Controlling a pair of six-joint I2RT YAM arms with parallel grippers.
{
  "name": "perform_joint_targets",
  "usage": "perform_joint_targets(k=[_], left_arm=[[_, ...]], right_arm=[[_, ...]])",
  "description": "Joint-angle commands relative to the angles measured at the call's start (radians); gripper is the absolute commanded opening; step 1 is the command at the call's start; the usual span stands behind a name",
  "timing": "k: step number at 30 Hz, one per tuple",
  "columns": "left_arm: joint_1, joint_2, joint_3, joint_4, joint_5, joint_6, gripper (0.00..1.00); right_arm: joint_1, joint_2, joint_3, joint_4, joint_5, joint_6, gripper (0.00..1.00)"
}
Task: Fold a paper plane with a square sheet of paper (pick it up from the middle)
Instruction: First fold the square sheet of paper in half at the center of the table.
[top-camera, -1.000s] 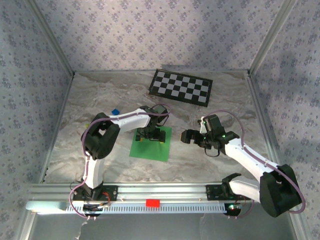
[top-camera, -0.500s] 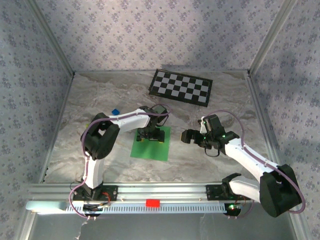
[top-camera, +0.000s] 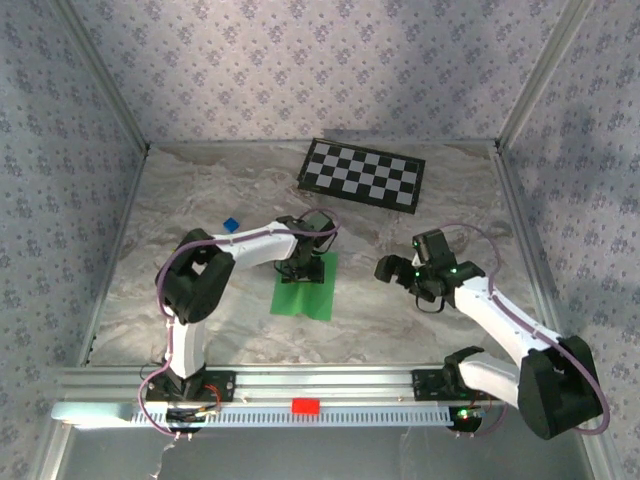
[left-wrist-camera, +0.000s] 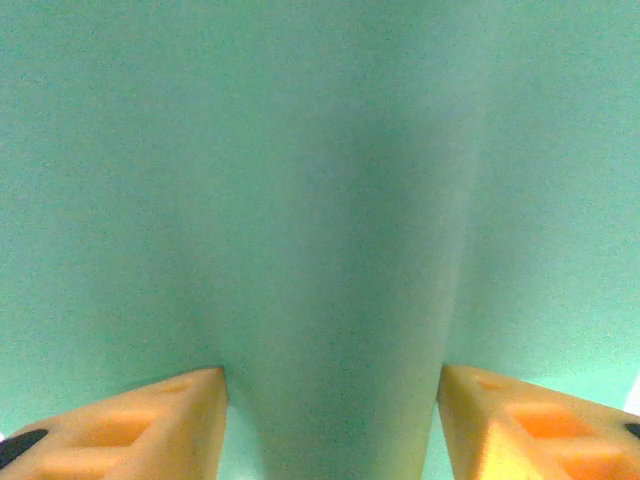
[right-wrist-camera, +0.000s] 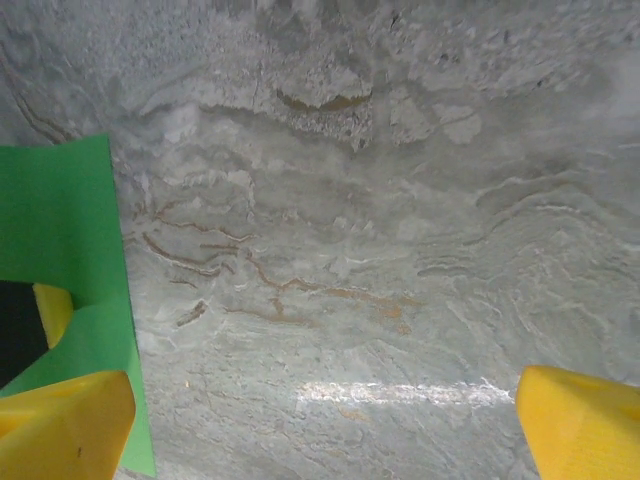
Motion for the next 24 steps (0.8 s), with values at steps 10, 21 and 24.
perform_joint_targets(k=[10,21,24], left_arm=[[-0.006,-0.153,-0.039,0.175,0.108,-0.061,0.48],[-0.008,-0.171,-0.088,0.547,0.452,-0.219,0.49],[-0.007,-0.149,-0.120,0.656,0.501,-0.275,0.49]], right_arm=[[-0.089,-0.193,-0.070,-0.030,0.039,0.058,1.00],[-0.128,-0.467,-0.173,0.059,0.067,0.131,1.00],[-0.134,-0.523,-0.211,0.084,0.038,0.126,0.99]])
